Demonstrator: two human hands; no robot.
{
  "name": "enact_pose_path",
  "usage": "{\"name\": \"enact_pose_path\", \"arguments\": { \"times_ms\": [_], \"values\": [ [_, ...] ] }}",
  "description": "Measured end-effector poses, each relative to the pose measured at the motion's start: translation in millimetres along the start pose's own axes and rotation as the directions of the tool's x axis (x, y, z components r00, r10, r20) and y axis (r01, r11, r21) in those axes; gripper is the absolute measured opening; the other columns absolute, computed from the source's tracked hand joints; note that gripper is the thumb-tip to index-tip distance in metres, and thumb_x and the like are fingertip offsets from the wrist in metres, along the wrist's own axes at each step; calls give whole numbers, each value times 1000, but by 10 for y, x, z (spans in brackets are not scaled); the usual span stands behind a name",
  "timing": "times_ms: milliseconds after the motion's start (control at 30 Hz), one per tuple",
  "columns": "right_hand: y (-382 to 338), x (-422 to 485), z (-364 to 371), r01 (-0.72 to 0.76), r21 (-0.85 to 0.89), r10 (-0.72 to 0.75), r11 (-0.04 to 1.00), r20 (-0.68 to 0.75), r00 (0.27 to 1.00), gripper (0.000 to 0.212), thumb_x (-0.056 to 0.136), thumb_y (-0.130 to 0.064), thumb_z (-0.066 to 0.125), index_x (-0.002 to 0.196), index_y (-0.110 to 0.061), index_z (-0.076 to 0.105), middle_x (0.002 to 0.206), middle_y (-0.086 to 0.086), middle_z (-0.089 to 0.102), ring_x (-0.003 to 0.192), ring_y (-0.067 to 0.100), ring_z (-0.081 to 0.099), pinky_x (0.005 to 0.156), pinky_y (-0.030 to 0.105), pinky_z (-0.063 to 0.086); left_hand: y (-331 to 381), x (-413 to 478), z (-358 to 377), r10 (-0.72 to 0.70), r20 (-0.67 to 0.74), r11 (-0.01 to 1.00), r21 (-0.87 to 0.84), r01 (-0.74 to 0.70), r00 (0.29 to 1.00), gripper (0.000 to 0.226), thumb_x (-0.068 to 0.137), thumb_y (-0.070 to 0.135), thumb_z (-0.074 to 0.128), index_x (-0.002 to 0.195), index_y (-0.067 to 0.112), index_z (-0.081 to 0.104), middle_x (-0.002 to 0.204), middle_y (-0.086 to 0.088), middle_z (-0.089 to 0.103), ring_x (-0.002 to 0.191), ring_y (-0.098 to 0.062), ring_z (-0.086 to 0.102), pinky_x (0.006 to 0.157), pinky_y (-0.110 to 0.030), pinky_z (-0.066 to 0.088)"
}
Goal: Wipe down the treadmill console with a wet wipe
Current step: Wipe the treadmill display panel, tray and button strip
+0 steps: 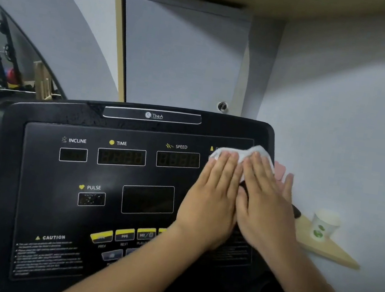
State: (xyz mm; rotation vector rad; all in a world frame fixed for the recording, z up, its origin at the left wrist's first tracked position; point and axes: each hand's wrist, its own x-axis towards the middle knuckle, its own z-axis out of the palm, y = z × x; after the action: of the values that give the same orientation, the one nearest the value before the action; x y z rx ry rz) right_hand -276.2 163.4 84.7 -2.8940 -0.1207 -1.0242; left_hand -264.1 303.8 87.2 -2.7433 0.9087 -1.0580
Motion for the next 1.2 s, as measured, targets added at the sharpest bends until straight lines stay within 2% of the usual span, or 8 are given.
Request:
{"name": "enact_pose_path", "arguments": {
  "times_ms": [167,267,400,600,700,833,1033,1200],
  "values": [
    [-123,243,-69,-20,-2,20,1000,26,999,64,93,-38,13,154,-17,16,162,1,9,149,13,6,118,57,5,-199,144,-130,-23,66,1000,6,23,998,63,102,34,9,152,-1,-7,159,-23,-14,147,-34,-19,122,-47,-3],
    [-276,-117,41,23,10,-23,1000,38,999,61,95,-37,20,153,-16,20,162,3,14,149,16,9,117,60,11,-152,-264,-14,-63,24,997,-31,64,998,64,102,38,8,152,-2,5,160,-24,-1,149,-35,-8,122,-48,5],
    [-394,-148,82,26,18,-26,1000,48,999,63,94,-38,23,152,-16,23,161,3,16,149,17,11,115,63,13,-270,-436,21,-49,-20,998,-30,48,999,63,102,40,22,151,-1,24,159,-22,17,149,-32,10,121,-47,17],
    [-625,357,-95,40,-8,-40,999,44,998,64,94,-40,9,154,-17,11,163,2,4,149,15,-2,117,61,0,-563,-135,-164,-143,48,990,25,141,989,65,97,34,-2,152,-1,-3,160,-23,-8,149,-34,-12,122,-47,3],
    [-719,149,-28,63,-2,-62,998,58,996,63,95,-40,12,154,-18,8,163,1,2,149,15,-3,116,61,1,-563,-367,-113,-161,4,987,-17,161,987,65,101,36,9,152,-3,8,160,-25,3,150,-36,-1,121,-49,11],
    [-859,-8,39,117,7,-117,993,57,991,62,95,-40,20,152,-16,20,162,2,11,149,15,6,115,65,7,-645,-694,-94,-144,-57,989,-29,142,988,65,99,40,28,148,-2,32,156,-24,25,147,-36,20,117,-52,18],
    [-1251,450,-81,153,12,-153,988,25,988,62,95,-39,10,152,-15,14,162,4,6,149,16,0,116,63,-1,-1029,-509,-335,-266,-62,959,85,270,962,62,100,35,18,150,0,27,158,-23,21,149,-35,15,118,-58,8],
    [-1549,181,54,223,28,-224,974,32,974,63,94,-38,20,153,-14,18,162,6,9,149,18,3,116,64,4,-1108,-992,-269,-312,-51,948,50,315,949,62,101,37,24,149,-1,28,158,-24,21,149,-35,15,116,-62,16]
  ]
}}
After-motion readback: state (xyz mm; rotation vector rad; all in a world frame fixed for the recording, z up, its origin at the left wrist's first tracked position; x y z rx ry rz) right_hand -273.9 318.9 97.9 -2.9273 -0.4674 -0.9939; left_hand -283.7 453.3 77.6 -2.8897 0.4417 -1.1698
